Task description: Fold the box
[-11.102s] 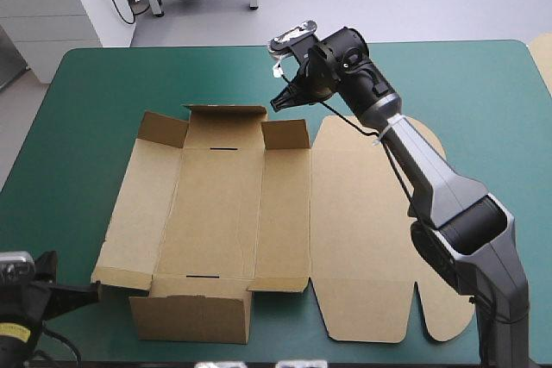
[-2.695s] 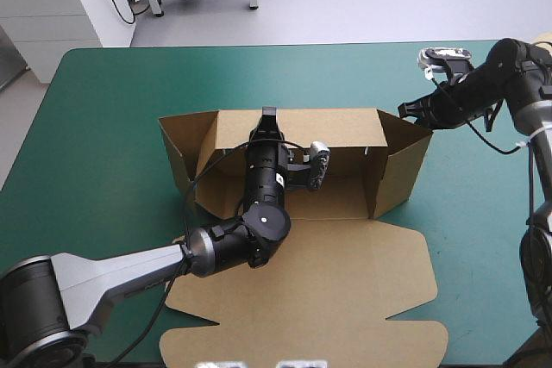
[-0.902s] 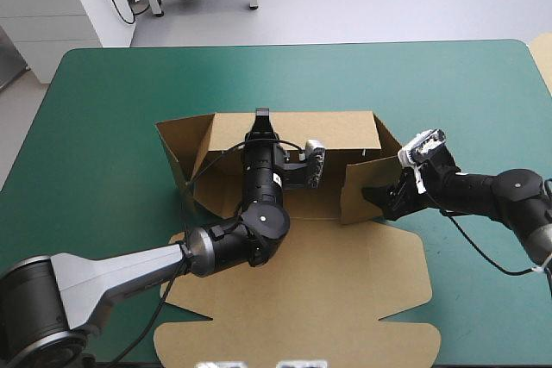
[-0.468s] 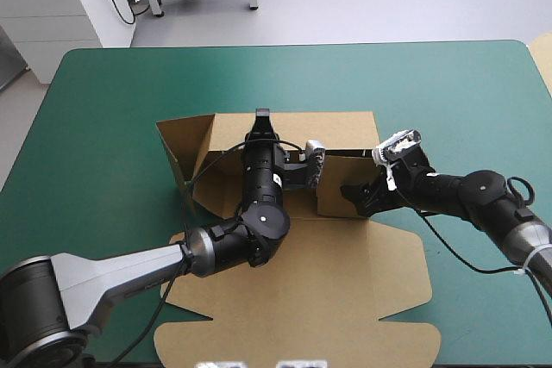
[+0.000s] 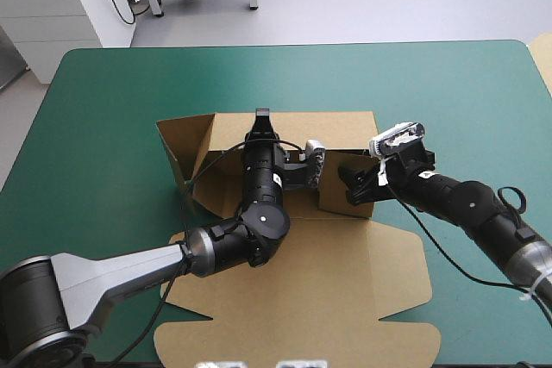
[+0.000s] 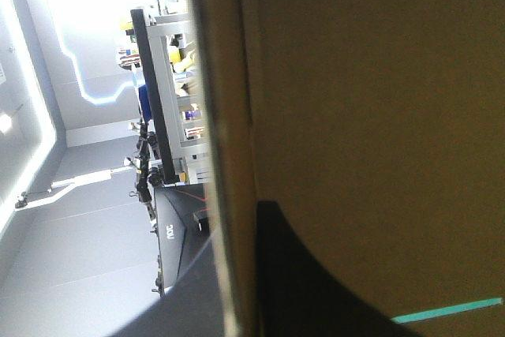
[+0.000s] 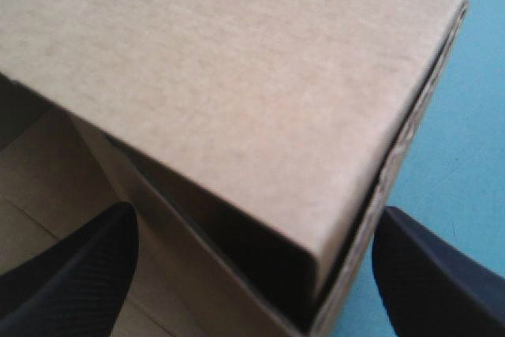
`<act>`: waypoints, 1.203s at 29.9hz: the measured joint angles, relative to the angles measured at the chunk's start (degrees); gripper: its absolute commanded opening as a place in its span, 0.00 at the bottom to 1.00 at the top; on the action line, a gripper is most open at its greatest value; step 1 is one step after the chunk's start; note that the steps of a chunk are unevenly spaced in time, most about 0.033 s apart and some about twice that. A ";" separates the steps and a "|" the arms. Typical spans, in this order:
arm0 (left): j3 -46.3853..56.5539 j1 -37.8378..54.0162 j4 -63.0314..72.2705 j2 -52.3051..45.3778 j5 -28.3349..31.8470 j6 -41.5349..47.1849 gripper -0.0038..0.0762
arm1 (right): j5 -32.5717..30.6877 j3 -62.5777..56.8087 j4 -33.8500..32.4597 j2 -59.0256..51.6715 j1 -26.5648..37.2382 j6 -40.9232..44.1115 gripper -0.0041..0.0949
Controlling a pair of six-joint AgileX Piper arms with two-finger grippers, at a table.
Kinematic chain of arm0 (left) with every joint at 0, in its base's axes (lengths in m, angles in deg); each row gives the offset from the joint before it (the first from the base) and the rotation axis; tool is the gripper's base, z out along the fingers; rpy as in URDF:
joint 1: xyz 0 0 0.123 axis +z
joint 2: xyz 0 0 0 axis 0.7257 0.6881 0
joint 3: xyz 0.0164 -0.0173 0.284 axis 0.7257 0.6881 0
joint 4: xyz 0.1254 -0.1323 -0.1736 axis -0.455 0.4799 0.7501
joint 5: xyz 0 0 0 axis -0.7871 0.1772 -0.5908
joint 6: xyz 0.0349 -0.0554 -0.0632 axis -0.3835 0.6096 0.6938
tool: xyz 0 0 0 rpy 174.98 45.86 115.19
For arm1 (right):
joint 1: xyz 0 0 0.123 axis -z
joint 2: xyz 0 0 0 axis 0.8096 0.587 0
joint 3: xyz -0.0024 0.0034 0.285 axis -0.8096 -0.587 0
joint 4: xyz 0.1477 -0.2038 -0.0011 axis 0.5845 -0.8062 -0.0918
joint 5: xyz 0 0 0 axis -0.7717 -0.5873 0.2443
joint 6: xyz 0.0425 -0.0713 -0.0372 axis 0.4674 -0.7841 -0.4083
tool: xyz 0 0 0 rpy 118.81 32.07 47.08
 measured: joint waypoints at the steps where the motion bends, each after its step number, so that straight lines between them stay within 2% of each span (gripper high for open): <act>1: 0.00 0.00 0.00 0.00 0.00 0.00 0.04 | 0.98 -0.01 -0.30 0.30 -0.46 0.66 0.79; 3: 0.00 0.00 0.00 0.00 0.00 0.00 0.04 | 3.17 -0.01 -0.51 0.55 -1.01 2.33 0.74; 6: 0.00 0.00 0.00 0.00 0.00 0.00 0.04 | 4.99 -0.01 -0.56 0.55 -1.27 3.48 0.53; 9: 0.00 0.00 0.07 0.00 -0.05 0.00 0.04 | 5.12 -0.34 -1.35 0.55 -1.27 3.89 0.31; 11: 0.00 0.00 0.15 0.00 -0.18 0.00 0.04 | 6.28 -1.15 -1.82 0.55 -1.27 4.02 0.09; 12: 0.00 0.00 0.20 0.00 -0.24 0.00 0.04 | 7.08 -1.46 -2.14 0.55 -1.27 4.02 0.02; 22: 0.00 -0.54 -0.35 -0.17 0.10 0.00 0.04 | 10.27 -2.37 -2.48 0.27 -1.27 4.54 0.02; 24: 0.00 -0.54 -0.49 -0.17 0.10 0.00 0.08 | 10.31 -2.37 -2.48 0.27 -1.27 4.42 0.02; 27: 0.00 -0.54 -0.92 -0.17 0.10 0.00 0.24 | 10.31 -2.37 -2.48 0.27 -1.27 3.89 0.02; 32: 0.00 -0.03 -1.68 -0.17 0.14 0.09 0.65 | 8.12 -0.22 -3.37 2.08 -0.40 4.47 0.02; 34: 0.00 0.34 -3.08 -0.17 0.12 2.03 0.72 | 4.38 2.39 -5.62 4.23 1.08 6.50 0.02; 36: 0.00 0.48 -5.04 -0.17 -0.32 5.81 0.73 | -0.68 6.30 -9.44 6.85 3.10 10.60 0.02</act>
